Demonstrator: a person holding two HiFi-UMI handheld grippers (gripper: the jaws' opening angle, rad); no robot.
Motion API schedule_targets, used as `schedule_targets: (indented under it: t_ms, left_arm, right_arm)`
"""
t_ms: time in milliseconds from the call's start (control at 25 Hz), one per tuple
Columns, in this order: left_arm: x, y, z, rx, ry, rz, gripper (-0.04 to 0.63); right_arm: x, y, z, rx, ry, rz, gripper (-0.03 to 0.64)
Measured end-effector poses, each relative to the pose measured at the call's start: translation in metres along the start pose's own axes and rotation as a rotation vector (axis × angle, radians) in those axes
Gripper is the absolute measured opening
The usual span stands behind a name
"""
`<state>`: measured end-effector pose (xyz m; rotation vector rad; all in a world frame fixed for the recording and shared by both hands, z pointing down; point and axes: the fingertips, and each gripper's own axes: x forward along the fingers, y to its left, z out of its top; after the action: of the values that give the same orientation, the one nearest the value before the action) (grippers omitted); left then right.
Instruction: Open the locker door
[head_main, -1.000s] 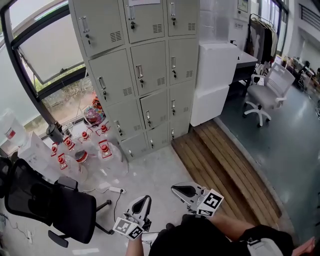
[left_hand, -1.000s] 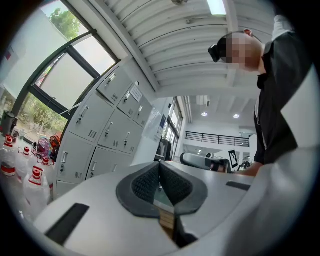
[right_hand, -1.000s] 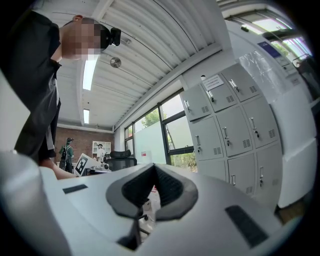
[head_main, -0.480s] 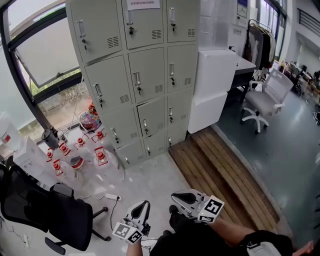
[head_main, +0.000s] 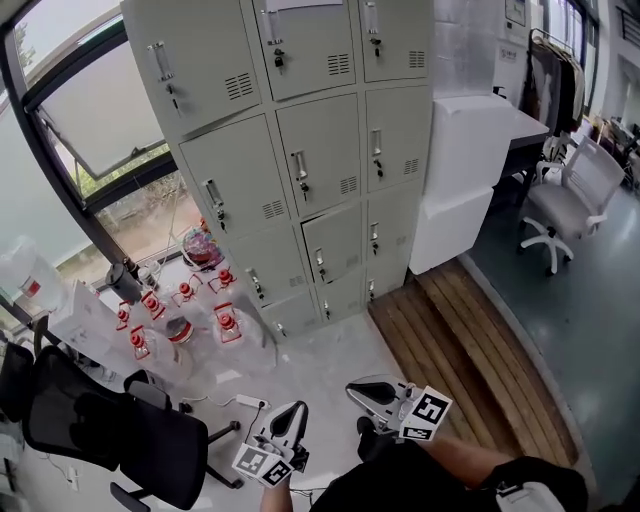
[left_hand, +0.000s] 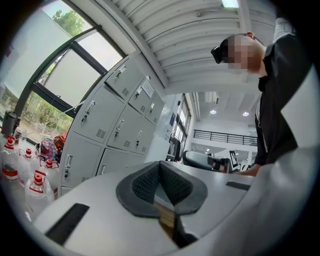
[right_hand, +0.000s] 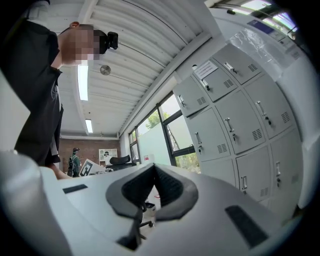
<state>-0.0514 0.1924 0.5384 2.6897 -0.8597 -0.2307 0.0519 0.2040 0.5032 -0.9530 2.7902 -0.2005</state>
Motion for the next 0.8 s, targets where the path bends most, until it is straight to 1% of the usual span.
schedule_targets:
  t_ms: [200, 520, 800]
  left_arm:
    - [0.032, 0.033, 0.024, 0.02, -0.005, 0.037, 0.015]
    - [0.076, 0.077, 0.052, 0.038, -0.011, 0.118, 0.015]
    - [0.103, 0.107, 0.067, 0.049, -0.03, 0.185, 0.015]
  right_arm:
    - [0.033, -0.045, 0.015, 0.005, -0.008, 0.043, 0.011]
    - [0.07, -0.111, 0.027, 0.032, -0.01, 0.1, 0.012]
    - [0.103, -0.151, 0.026, 0.056, -0.01, 0.186, 0.012]
